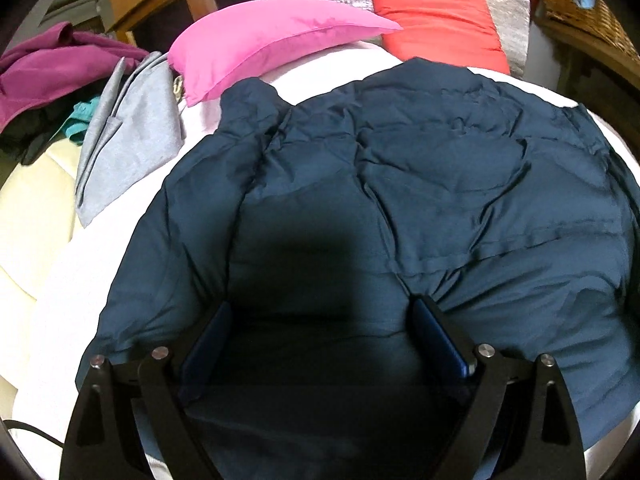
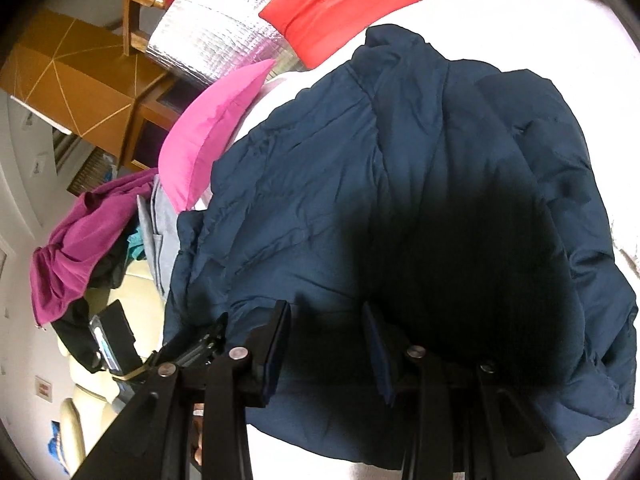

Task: Fold large clothes

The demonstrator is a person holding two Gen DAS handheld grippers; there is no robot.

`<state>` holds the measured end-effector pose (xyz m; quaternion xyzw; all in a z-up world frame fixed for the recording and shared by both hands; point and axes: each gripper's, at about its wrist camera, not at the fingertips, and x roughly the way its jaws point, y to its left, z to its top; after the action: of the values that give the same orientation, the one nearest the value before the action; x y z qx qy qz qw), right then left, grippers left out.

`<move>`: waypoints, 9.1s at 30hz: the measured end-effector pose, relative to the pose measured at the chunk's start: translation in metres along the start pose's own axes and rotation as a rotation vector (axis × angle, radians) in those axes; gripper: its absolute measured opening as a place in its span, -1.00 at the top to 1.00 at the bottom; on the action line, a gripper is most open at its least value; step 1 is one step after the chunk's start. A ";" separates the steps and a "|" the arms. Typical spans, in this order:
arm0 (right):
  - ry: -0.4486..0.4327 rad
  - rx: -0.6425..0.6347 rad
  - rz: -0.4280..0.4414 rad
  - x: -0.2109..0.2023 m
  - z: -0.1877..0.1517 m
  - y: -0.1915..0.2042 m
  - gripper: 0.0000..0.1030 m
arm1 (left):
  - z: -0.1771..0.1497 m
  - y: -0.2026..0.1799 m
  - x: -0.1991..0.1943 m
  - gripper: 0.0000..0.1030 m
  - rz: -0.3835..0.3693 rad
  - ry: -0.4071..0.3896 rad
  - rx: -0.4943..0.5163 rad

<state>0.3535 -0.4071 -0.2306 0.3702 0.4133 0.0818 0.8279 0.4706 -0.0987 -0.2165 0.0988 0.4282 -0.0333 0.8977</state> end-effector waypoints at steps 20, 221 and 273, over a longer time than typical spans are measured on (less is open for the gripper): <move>-0.131 -0.196 -0.083 -0.030 -0.011 0.037 -0.33 | -0.013 0.060 -0.026 -0.84 0.090 0.067 -0.100; -0.578 -0.492 -0.380 -0.345 -0.239 0.236 -1.00 | -0.127 0.068 -0.480 -0.86 0.113 -0.597 -0.143; -0.600 -0.589 -0.465 -0.320 -0.262 0.286 -1.00 | -0.140 0.102 -0.489 -0.87 0.100 -0.627 -0.177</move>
<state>0.0008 -0.2023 0.0630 0.0249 0.1869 -0.1023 0.9767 0.0704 0.0179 0.0917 0.0261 0.1268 0.0192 0.9914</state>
